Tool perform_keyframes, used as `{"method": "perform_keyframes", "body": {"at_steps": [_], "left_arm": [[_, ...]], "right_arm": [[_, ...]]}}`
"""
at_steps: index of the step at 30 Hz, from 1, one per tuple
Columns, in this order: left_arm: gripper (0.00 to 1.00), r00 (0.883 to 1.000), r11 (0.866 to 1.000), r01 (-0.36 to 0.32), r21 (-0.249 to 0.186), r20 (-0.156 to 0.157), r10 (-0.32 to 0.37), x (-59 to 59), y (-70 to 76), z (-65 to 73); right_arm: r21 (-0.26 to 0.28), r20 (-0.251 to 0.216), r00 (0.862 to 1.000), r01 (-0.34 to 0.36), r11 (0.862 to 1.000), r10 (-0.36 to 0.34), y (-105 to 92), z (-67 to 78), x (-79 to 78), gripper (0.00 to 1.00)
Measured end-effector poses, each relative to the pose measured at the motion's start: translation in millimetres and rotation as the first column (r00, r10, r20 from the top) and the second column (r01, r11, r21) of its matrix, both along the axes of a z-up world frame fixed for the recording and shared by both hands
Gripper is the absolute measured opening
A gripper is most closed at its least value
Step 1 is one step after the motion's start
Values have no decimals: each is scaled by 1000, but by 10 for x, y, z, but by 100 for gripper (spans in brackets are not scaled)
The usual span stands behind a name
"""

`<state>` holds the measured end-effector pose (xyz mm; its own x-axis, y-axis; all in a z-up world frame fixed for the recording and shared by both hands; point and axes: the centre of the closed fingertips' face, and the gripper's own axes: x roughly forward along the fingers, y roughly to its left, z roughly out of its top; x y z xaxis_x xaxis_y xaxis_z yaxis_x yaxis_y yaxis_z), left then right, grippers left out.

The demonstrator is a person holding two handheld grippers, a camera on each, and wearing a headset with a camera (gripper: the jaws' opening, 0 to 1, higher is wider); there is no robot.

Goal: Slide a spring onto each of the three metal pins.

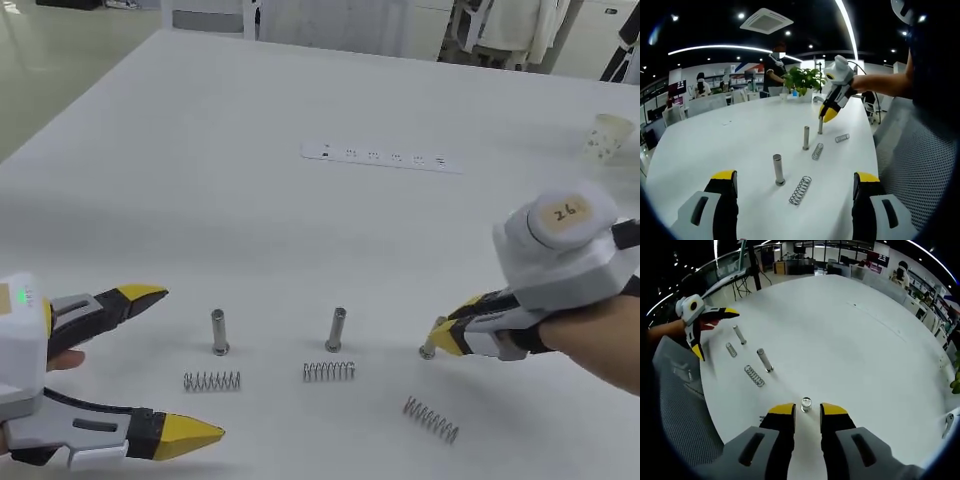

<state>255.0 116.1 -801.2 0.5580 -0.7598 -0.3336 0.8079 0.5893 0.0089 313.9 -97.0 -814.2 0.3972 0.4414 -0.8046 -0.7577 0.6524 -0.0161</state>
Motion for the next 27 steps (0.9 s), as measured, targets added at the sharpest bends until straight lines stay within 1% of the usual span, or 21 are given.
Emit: {"method": "perform_keyframes", "body": {"at_steps": [2,6,11,15,16,18,19,22,24,27], "left_arm": [[93,1000,1000,0,-1,0,0,0,-2,2],[93,1000,1000,3,1,-1,-3,-6,-6,1],[93,1000,1000,5,-1,-2,-5,-7,-18,1],[93,1000,1000,8,0,-3,-8,-12,-33,-6],[93,1000,1000,8,-1,-2,-8,-11,-35,-5],[93,1000,1000,8,-2,-2,-8,-8,-37,-3],[93,1000,1000,8,-2,-2,-8,-7,-37,-2],[93,1000,1000,10,-1,-2,-10,-5,-38,-1],[93,1000,1000,11,2,-1,-11,-5,-37,0],[93,1000,1000,9,1,1,-9,-2,-29,9]], "right_arm": [[0,6,1000,3,1000,-3,-25,20,-21,18],[-9,1,1000,2,1000,-2,-93,16,-83,18],[-15,-18,1000,-18,1000,18,-163,-9,-200,18],[6,-52,997,-53,999,53,-145,-49,-346,18],[6,-65,995,-75,997,75,-128,-69,-405,18],[10,-77,993,-91,996,91,-105,-97,-464,18],[10,-85,990,-111,994,112,-88,-109,-503,17],[17,-109,983,-146,989,147,-44,-150,-599,16],[16,-134,975,-175,984,176,-19,-186,-676,16],[7,-150,966,-210,978,209,18,-243,-753,15]]}}
